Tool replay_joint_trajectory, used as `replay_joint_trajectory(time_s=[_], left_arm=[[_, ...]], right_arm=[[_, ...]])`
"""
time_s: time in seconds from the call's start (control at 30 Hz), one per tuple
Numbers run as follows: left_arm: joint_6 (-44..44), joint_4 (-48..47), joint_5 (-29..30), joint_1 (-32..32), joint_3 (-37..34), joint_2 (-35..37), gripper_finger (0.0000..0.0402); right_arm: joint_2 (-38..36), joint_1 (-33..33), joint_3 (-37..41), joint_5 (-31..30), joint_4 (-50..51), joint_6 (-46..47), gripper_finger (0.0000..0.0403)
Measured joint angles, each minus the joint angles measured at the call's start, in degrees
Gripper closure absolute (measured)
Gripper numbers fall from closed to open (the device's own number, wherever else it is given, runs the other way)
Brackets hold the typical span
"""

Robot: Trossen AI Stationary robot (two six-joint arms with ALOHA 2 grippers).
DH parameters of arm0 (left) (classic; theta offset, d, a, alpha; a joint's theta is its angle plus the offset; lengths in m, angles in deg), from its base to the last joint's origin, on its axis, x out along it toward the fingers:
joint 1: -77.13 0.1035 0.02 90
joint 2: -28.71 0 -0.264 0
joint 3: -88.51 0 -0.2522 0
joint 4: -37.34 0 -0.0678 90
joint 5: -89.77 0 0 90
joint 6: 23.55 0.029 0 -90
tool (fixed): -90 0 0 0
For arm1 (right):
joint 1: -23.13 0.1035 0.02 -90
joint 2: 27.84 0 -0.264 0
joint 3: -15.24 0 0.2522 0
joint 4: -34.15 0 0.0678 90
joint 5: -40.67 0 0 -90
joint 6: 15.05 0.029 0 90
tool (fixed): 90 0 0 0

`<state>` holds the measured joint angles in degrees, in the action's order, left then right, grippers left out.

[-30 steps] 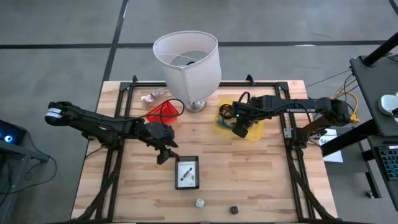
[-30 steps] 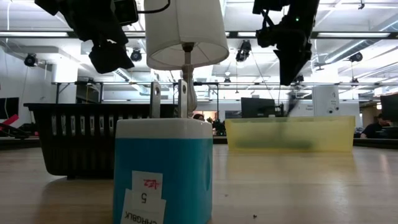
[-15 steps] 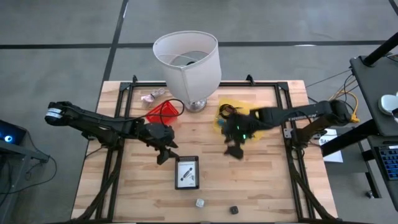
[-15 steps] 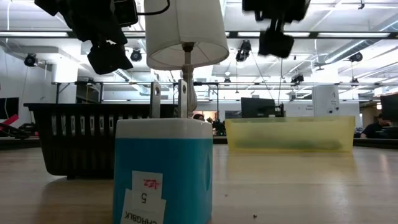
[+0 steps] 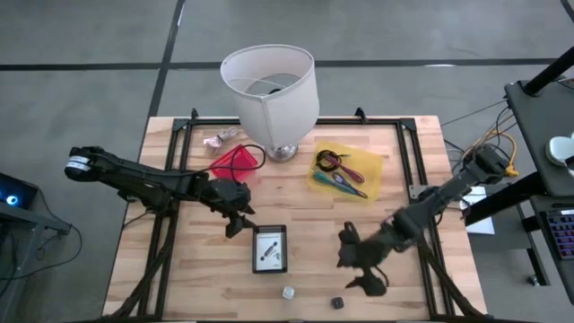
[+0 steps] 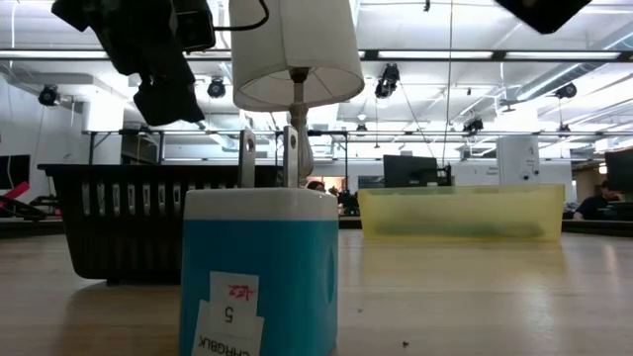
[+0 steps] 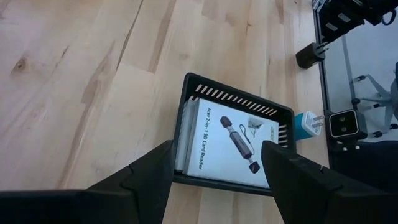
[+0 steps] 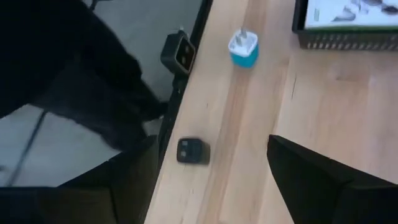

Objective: Pick and place items into bin
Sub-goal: Put the black charger adapter into the red bin

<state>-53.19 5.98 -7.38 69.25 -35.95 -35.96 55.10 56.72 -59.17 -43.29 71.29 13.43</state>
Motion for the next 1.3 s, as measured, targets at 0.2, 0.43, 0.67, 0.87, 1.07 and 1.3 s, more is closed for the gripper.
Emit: replay_joint_trajectory(time_s=[0.2, 0.43, 0.67, 0.87, 1.07, 1.3], left_arm=[[0.01, -0.04, 0.01, 0.00, -0.02, 0.02, 0.0177], [0.01, -0.09, 0.01, 0.00, -0.02, 0.02, 0.0177], [0.03, -0.11, 0.02, -0.02, -0.02, 0.02, 0.0177], [0.03, -0.10, 0.02, 0.00, -0.02, 0.02, 0.0177], [0.06, -0.03, 0.04, -0.02, -0.02, 0.02, 0.0177], [0.04, -0.06, 0.04, -0.02, -0.02, 0.02, 0.0177]], right_arm=[[5.12, 5.37, 0.42, -7.55, -5.96, 0.51, 0.0116], [13.97, 7.16, -0.78, -7.29, -11.59, 1.60, 0.0126], [18.35, 8.05, -1.85, -2.71, -11.67, 3.09, 0.0127], [21.47, 9.47, -1.83, 0.22, -11.82, 3.86, 0.0131], [22.51, 9.54, -2.03, -0.22, -12.41, 4.76, 0.0133], [22.06, 9.54, -1.94, -1.74, -11.72, 4.82, 0.0139]])
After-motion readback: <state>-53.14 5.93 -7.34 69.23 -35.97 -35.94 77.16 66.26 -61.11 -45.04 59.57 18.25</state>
